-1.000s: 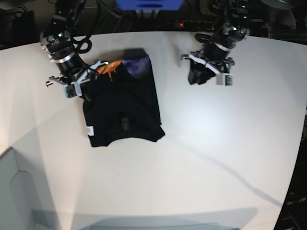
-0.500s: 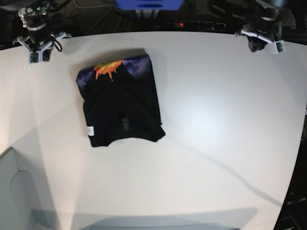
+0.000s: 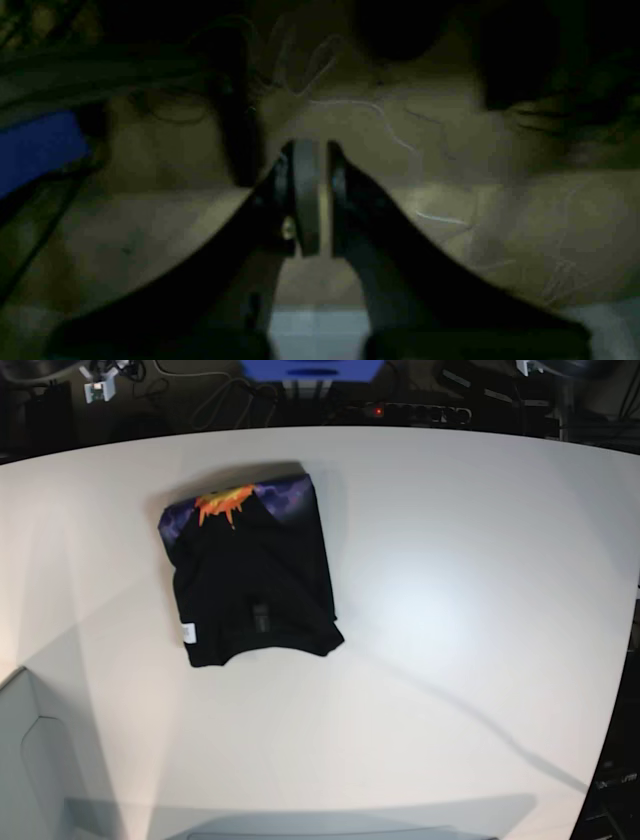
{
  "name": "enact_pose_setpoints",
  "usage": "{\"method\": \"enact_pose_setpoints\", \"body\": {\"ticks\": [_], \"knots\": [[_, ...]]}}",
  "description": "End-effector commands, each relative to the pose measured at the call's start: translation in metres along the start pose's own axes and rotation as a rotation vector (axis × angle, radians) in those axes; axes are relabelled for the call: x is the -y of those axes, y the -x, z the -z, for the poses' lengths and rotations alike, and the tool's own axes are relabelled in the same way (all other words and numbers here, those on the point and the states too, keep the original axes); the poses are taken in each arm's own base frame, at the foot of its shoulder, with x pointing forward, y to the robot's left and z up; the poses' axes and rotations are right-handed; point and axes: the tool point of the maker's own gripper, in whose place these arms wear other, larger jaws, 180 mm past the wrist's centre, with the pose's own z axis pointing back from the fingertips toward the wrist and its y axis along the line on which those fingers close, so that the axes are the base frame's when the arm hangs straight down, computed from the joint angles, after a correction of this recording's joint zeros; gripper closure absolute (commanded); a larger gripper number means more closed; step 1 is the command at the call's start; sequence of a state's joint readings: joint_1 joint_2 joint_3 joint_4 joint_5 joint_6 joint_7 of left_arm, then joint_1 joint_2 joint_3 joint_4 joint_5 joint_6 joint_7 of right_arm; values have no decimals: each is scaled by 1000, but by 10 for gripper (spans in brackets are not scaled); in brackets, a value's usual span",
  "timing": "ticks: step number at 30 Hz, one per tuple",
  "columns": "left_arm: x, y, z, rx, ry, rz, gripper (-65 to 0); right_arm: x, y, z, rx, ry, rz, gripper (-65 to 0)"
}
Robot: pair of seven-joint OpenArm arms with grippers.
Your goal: Fold the T-shirt properly
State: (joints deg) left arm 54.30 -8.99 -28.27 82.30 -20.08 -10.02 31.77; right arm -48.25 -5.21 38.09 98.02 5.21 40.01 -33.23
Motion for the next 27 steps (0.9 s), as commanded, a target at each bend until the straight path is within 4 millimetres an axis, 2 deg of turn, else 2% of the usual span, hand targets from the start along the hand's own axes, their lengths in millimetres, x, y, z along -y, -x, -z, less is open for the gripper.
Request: {"method": "enact_pose_setpoints", "body": {"ticks": [1,4,7,12,13,16,19,23,25,27], "knots": [[-2,-2,9,2,-6,8,0,4,14,6,-43,-7,-4,-17],[12,-7,43,13,19,7,0,-13,37,43,-80,-86,62,-2],[22,-10,76,17,38,31,0,-35,49,78,-57,-166,164,0],[39,-7,125,-11,39,95,0,-92,59,117,-21,-314,223,0],[42,-10,133,-6,34,112,0,-93,62,125,-12,-293,221,0],[54,-25,148,11,32,161,0,-96,66,147,5,-222,173,0],[86,-42,154,24,75,195,0,-90,72,165,-2,-136,64,0],[122,-58,158,39,125,181,0,-92,58,186,-8,-73,-104,0],[128,-58,158,26,133,183,0,-99,43,195,-12,-47,-150,0],[134,-62,159,19,139,190,0,-94,37,201,-49,12,-180,0]]}}
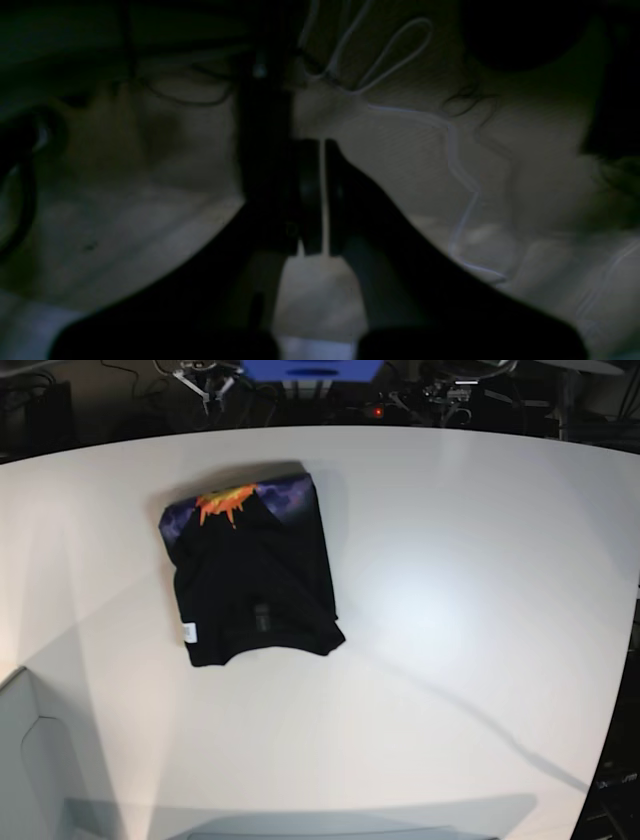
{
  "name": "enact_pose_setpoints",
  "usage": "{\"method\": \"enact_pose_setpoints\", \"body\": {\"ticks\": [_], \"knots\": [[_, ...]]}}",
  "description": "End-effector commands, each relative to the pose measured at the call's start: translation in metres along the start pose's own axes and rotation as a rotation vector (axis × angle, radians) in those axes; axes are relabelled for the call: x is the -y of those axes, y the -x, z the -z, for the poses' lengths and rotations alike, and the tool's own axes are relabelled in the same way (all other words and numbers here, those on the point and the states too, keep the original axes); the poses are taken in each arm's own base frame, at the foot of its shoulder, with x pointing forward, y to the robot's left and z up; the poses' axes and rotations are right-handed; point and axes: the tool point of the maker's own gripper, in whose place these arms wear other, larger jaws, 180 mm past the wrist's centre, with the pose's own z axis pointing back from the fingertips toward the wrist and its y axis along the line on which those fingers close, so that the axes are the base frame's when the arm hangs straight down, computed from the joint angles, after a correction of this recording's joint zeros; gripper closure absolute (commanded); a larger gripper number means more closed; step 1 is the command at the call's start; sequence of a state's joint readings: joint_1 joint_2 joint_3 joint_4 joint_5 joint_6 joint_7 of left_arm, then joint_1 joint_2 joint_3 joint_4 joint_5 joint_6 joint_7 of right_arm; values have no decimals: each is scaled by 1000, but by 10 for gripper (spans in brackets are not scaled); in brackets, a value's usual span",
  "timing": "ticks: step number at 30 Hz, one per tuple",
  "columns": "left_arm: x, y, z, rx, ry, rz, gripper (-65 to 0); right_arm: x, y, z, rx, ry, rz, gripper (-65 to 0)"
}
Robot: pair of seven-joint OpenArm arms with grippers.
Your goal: Fold the T-shirt properly
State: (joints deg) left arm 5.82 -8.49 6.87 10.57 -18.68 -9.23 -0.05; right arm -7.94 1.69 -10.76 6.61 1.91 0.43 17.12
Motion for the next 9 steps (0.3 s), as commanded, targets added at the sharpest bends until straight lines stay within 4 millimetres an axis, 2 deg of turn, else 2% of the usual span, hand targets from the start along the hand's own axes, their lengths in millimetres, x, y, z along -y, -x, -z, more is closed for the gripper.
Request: {"method": "enact_pose_setpoints", "body": {"ticks": [1,5,9], "knots": [[-4,-3,0,4,-9,2,0,10,4,0,-28,46,-12,0],[-2,-10,1,12,-7,3,0,20,-4,3,-53,94,-21,0],[-1,-18,1,23,-5,3,0,21,-12,5,-50,96,-20,0]]}}
